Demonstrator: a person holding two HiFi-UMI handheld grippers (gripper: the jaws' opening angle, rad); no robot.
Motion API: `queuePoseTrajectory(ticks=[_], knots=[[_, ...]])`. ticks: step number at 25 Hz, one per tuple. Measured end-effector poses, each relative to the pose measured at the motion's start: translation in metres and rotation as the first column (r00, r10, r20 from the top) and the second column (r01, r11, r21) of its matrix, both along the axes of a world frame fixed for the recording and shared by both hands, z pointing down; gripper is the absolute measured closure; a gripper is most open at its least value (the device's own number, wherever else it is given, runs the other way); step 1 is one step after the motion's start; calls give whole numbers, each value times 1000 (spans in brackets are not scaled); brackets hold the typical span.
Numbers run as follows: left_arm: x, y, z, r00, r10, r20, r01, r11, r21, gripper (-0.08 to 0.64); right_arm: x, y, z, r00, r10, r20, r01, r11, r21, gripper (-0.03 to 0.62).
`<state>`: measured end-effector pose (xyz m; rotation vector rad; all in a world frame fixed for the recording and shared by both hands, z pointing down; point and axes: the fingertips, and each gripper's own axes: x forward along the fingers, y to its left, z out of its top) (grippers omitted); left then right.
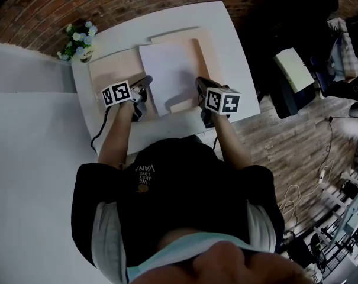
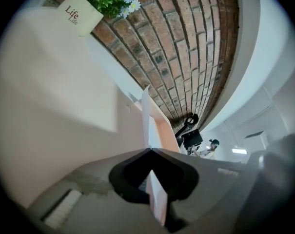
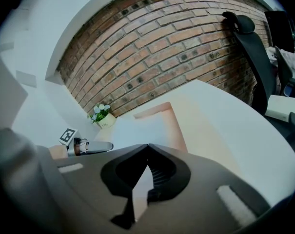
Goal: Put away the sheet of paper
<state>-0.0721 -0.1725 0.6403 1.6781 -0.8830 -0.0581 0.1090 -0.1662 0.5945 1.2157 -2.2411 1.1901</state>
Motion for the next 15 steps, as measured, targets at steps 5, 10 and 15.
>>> queuePoseTrajectory(ticks=[5, 10, 15], knots=[[9, -3, 3, 1000, 0, -6, 0, 1000, -8, 558, 7, -1, 2, 1000, 8, 0, -8, 1000, -4, 594], [18, -7, 4, 1000, 1, -14, -1, 1000, -9, 558, 15, -2, 2, 1000, 13, -1, -13, 1000, -3, 594], [26, -12, 7, 1000, 0, -17, 0, 1000, -9, 560, 23, -6, 3, 1000, 19, -5, -19, 1000, -3, 594]])
